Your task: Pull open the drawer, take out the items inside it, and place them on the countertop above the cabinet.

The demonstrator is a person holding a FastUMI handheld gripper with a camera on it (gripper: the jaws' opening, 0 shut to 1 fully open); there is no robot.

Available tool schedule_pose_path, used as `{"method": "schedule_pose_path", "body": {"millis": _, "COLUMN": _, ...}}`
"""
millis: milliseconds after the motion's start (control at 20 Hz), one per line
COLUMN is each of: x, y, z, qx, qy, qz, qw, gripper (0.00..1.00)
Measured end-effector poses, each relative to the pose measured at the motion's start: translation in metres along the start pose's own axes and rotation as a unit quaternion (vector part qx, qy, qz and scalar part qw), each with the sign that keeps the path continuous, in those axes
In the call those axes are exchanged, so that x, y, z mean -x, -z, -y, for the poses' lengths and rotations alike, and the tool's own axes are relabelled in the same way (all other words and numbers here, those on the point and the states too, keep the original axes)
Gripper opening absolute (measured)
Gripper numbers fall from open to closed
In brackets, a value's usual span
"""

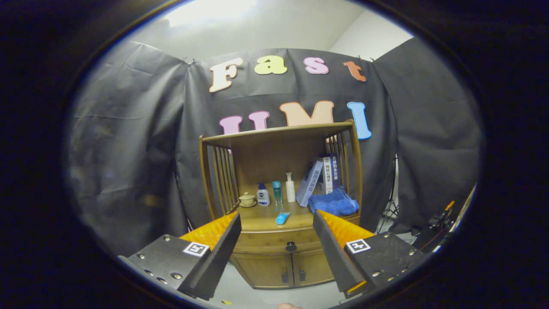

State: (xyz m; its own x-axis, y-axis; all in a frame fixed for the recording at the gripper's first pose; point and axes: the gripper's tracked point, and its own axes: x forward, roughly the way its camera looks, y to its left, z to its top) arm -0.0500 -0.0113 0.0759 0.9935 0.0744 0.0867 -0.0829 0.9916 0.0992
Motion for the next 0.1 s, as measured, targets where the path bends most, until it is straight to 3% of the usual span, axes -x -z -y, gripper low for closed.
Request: {"method": "schedule_pose_path", "body": {"millis": 100, "x": -0.0004, "y": 0.0033, "z": -0.0023, "qx": -0.001, "qy": -0.005, "qz": 0.001, "qw": 1.0, "gripper": 1.0}}
